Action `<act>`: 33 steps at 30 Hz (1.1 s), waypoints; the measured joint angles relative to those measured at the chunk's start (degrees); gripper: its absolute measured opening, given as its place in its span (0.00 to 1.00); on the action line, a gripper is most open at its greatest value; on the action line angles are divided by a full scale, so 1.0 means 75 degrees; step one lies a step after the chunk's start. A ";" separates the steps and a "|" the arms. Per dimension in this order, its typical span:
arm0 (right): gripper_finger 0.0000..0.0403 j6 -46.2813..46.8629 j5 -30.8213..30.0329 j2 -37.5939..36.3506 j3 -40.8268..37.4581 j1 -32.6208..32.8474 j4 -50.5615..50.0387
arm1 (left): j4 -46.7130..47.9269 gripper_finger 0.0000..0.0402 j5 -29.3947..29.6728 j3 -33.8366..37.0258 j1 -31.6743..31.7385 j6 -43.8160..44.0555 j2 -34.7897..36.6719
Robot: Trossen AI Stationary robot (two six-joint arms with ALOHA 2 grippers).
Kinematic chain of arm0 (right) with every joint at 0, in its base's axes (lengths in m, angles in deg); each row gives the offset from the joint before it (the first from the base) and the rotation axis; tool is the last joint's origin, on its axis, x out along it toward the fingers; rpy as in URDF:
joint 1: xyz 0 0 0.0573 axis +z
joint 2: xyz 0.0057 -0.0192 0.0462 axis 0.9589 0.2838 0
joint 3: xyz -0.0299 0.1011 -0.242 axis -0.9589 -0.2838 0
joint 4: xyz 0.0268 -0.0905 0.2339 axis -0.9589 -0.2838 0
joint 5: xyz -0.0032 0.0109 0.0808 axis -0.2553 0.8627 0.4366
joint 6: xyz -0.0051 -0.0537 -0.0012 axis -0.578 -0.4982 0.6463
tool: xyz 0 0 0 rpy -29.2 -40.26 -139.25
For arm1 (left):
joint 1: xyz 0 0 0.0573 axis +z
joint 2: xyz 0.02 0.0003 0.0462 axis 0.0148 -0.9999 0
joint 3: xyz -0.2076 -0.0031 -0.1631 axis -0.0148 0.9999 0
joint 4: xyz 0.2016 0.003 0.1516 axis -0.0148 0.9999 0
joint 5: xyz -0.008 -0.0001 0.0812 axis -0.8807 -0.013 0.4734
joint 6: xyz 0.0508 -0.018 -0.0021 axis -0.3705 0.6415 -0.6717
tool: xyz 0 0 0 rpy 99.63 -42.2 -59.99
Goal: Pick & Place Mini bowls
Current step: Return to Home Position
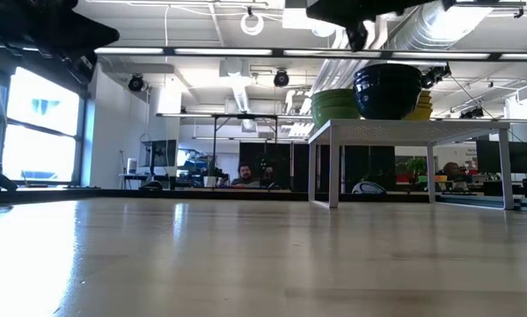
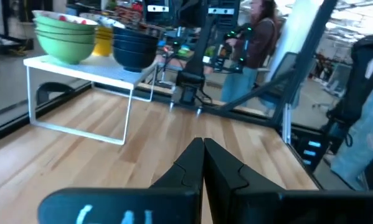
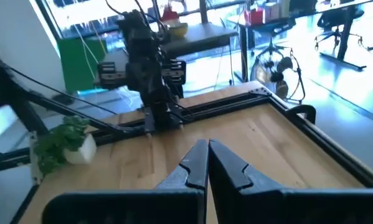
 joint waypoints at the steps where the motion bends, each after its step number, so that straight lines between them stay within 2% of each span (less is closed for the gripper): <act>1: 0.00 0.0071 -0.0120 -0.0208 -0.0269 0.0102 0.0156 | 0.0048 0.00 -0.0060 0.0000 0.0000 -0.0047 0.0034; 7: 0.00 0.0285 -0.0342 -0.1654 -0.1562 0.0476 0.0728 | 0.0360 0.00 -0.0016 0.0000 0.0000 -0.0258 0.0044; 16: 0.00 0.0626 -0.0789 -0.3448 -0.2698 0.0623 0.0689 | 0.0444 0.00 -0.0216 0.0000 0.0001 -0.0254 0.0048; 22: 0.00 0.0712 -0.1079 -0.4084 -0.3260 0.0626 0.0807 | 0.0468 0.00 -0.0343 0.0000 0.0000 -0.0217 0.0048; 26: 0.00 0.0350 -0.1078 -0.4258 -0.3367 0.0625 0.0579 | 0.0532 0.00 0.0269 0.0000 -0.0004 0.0063 0.0048; 29: 0.00 -0.0207 -0.1077 -0.4253 -0.3367 0.0623 0.0473 | 0.0665 0.00 0.0328 0.0000 -0.0006 0.0339 0.0048; 33: 0.00 -0.0341 -0.1075 -0.4244 -0.3367 0.0626 0.0416 | 0.0869 0.00 0.0352 0.0000 -0.0006 0.0356 0.0045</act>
